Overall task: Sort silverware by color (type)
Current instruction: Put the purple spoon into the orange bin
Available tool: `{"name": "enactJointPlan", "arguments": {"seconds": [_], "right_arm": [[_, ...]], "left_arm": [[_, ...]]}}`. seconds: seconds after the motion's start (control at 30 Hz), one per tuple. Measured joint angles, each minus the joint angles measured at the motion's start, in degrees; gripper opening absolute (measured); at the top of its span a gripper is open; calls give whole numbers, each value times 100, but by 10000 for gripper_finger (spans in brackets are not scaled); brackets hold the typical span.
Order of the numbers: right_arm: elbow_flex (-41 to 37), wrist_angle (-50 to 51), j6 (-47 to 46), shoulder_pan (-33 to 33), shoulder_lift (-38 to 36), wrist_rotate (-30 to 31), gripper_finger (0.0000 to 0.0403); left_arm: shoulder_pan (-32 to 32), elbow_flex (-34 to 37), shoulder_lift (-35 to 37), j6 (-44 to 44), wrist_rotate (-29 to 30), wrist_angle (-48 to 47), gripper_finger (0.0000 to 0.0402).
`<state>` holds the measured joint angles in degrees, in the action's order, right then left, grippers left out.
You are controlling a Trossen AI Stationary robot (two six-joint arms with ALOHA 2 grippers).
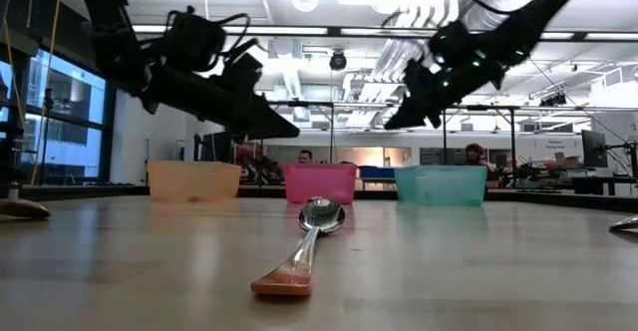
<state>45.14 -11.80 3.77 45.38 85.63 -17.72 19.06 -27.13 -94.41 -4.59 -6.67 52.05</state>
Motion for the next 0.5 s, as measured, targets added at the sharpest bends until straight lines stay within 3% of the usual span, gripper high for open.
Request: {"name": "enactJointPlan", "arguments": {"seconds": [0.07, 0.23, 0.37, 0.5], "right_arm": [[-584, -1085, -60, -187, -166, -277, 8], [-1641, -2986, -125, -692, -549, -261, 4], [-2024, -3390, -120, -867, -871, -200, 2], [-2059, -3362, 0, -881, -1205, -199, 1]], "left_arm": [[-143, -239, 0, -93, 138, -494, 1], [-479, -910, 0, -413, 779, -1973, 6], [-748, -1505, 0, -837, 1290, -3362, 31], [-1059, -1885, 0, -1356, 1995, -3960, 66]]}}
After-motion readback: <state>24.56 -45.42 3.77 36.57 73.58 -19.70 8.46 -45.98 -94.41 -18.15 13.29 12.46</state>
